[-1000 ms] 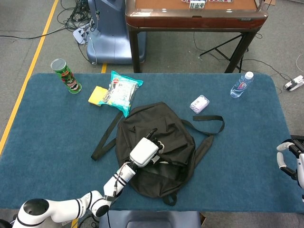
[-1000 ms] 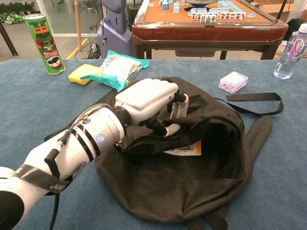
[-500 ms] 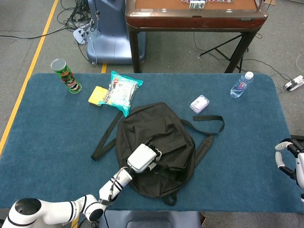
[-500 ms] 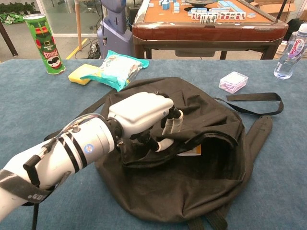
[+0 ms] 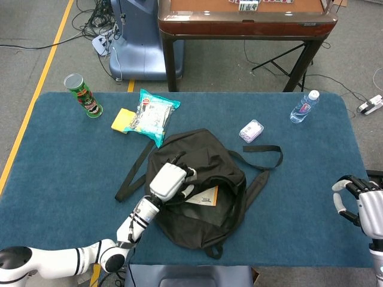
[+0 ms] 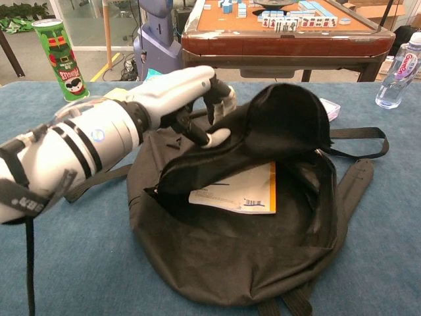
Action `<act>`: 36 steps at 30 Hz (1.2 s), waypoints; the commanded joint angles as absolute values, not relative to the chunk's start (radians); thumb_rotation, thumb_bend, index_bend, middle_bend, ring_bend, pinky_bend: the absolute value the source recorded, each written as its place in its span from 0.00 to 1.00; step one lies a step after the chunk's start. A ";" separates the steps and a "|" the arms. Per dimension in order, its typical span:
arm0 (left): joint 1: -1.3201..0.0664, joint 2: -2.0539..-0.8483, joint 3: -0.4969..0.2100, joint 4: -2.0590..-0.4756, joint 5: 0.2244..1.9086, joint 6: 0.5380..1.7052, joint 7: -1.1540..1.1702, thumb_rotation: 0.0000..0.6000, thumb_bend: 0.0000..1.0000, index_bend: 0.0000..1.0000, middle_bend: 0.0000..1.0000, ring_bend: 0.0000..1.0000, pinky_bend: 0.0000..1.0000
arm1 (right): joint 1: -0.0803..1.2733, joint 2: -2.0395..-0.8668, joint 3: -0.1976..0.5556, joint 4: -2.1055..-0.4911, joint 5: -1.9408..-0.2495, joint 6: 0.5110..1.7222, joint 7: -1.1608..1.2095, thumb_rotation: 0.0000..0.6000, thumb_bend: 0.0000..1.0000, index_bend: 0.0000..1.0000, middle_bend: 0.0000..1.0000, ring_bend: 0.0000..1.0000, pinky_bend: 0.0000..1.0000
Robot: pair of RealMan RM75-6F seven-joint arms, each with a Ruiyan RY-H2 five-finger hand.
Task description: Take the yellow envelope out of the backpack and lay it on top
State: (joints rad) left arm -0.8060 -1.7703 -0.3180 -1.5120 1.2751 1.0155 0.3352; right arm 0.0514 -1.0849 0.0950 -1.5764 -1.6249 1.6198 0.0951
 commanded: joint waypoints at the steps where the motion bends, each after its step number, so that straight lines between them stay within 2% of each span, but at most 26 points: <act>1: -0.815 -1.728 -0.379 -1.553 1.194 1.023 0.357 1.00 0.99 0.80 0.59 0.44 0.06 | 0.089 -1.081 0.072 -1.602 -1.682 1.576 0.083 1.00 0.41 0.49 0.42 0.46 0.58; 8: -0.838 -1.707 -0.424 -1.564 1.044 1.028 0.417 1.00 0.99 0.80 0.59 0.44 0.06 | 0.218 -1.116 0.046 -1.654 -1.791 1.411 0.024 1.00 0.41 0.49 0.42 0.46 0.58; 14: -0.854 -1.710 -0.431 -1.562 0.964 1.049 0.443 1.00 0.99 0.80 0.59 0.44 0.06 | 0.348 -1.223 0.075 -1.639 -1.827 1.268 -0.081 1.00 0.41 0.49 0.46 0.46 0.58; 18: -0.864 -1.709 -0.430 -1.566 0.929 1.060 0.457 1.00 0.99 0.79 0.59 0.44 0.06 | 0.411 -1.321 0.089 -1.597 -1.806 1.197 -0.107 1.00 0.32 0.49 0.46 0.46 0.58; 23: -0.873 -1.707 -0.418 -1.569 0.910 1.074 0.466 1.00 0.99 0.79 0.59 0.43 0.06 | 0.461 -1.467 0.097 -1.488 -1.785 1.162 -0.149 1.00 0.13 0.49 0.46 0.46 0.58; 30: -0.880 -1.713 -0.396 -1.566 0.892 1.091 0.469 1.00 0.99 0.78 0.59 0.43 0.06 | 0.506 -1.646 0.094 -1.282 -1.763 1.162 -0.151 1.00 0.03 0.49 0.46 0.46 0.58; 36: -0.882 -1.720 -0.378 -1.566 0.884 1.105 0.475 1.00 0.99 0.77 0.59 0.43 0.06 | 0.517 -1.729 0.068 -1.161 -1.758 1.180 -0.137 1.00 0.00 0.49 0.46 0.44 0.58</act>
